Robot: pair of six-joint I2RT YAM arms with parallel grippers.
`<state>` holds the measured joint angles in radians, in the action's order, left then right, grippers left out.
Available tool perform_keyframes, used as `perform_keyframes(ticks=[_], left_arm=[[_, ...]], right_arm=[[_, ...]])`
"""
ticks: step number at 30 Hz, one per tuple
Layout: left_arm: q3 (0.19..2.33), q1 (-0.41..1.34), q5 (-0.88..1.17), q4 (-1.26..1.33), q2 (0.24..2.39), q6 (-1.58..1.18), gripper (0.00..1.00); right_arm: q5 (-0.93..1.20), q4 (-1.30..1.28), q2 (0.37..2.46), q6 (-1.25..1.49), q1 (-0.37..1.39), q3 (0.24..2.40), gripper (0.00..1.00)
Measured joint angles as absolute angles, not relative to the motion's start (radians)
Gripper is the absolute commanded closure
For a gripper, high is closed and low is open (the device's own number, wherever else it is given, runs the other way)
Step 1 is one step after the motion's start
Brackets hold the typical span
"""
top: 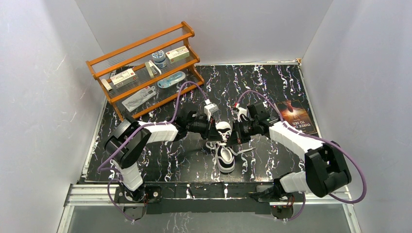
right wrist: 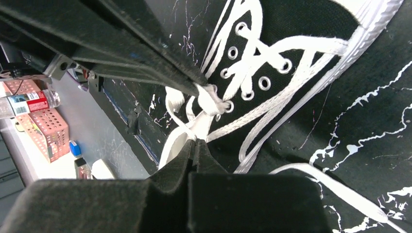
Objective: Tie the shoes
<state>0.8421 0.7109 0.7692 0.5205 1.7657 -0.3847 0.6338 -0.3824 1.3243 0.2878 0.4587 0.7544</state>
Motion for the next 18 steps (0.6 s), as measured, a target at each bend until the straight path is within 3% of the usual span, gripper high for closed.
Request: perform_keyframes(ticks=[18], left_arm=[[0.808, 0.714, 0.765, 0.577, 1.7, -0.447, 1.0]], right_arm=[[0.614, -0.138, 1.357, 0.554, 0.459, 0.665, 1.0]])
